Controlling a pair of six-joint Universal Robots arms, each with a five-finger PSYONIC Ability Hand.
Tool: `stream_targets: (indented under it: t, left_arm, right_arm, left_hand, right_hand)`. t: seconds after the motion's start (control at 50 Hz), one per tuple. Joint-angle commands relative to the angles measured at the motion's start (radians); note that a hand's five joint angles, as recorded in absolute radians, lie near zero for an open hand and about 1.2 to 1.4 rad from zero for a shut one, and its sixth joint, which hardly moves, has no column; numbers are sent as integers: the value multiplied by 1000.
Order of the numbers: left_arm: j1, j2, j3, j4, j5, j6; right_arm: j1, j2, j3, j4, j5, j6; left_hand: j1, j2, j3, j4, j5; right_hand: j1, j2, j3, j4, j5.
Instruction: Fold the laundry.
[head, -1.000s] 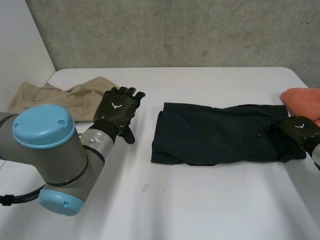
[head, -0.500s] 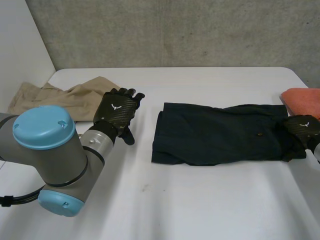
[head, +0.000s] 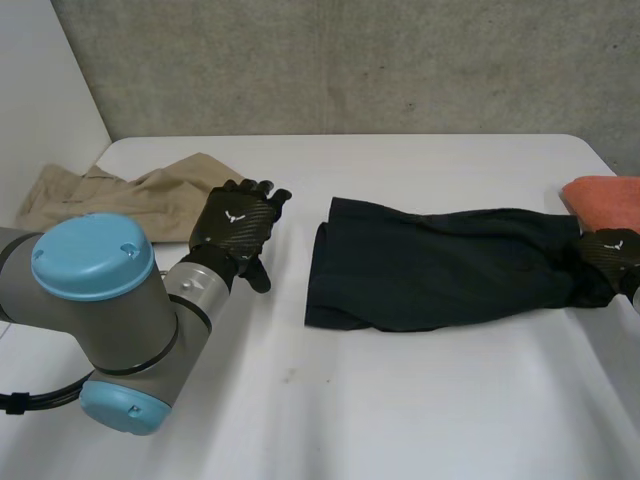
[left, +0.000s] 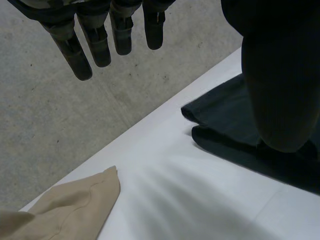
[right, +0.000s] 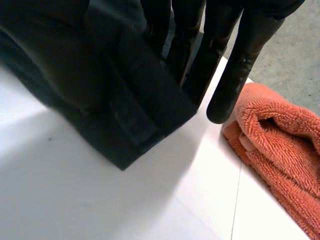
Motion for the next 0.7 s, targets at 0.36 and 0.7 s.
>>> stream_targets:
  t: [0.36, 0.7]
  left_arm:
    - [9, 13, 1, 0, -2, 1]
    - [20, 21, 23, -2, -3, 0]
  right_arm:
    - [323, -150, -182, 34, 0, -303]
    - [773, 82, -238, 59, -86, -480]
  left_hand:
    - [-13, -30, -40, -31, -47]
    - [-13, -30, -40, -31, -47]
  right_hand:
    - [582, 318, 319, 330, 423]
    - [51, -213, -211, -201, -107]
